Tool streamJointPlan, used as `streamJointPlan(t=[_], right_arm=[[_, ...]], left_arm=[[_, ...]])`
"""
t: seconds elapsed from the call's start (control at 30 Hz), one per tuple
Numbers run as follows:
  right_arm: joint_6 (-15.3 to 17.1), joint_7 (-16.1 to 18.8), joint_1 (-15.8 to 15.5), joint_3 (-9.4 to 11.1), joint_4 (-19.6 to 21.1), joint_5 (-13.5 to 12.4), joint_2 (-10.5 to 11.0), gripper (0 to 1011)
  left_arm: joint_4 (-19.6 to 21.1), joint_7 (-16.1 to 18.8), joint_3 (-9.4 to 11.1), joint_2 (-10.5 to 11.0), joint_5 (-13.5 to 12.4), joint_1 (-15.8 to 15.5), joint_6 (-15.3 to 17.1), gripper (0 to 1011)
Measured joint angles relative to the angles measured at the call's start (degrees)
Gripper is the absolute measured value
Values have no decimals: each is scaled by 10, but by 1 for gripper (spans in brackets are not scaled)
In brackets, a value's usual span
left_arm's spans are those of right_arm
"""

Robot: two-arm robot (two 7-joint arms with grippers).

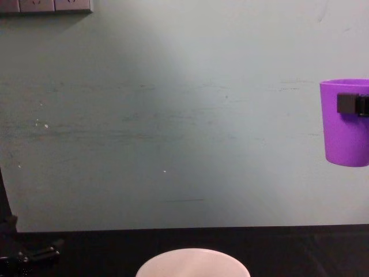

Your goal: Pick up the cup and pour the mung beans from the cup into the bowl.

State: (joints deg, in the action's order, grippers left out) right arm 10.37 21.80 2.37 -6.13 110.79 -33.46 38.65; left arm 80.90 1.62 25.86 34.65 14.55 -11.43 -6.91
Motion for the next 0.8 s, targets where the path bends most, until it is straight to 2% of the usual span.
streamJointPlan(t=[0.8], right_arm=[[0, 0, 0, 0, 0, 0, 0, 720]], left_arm=[[0, 0, 0, 0, 0, 0, 0, 1000]])
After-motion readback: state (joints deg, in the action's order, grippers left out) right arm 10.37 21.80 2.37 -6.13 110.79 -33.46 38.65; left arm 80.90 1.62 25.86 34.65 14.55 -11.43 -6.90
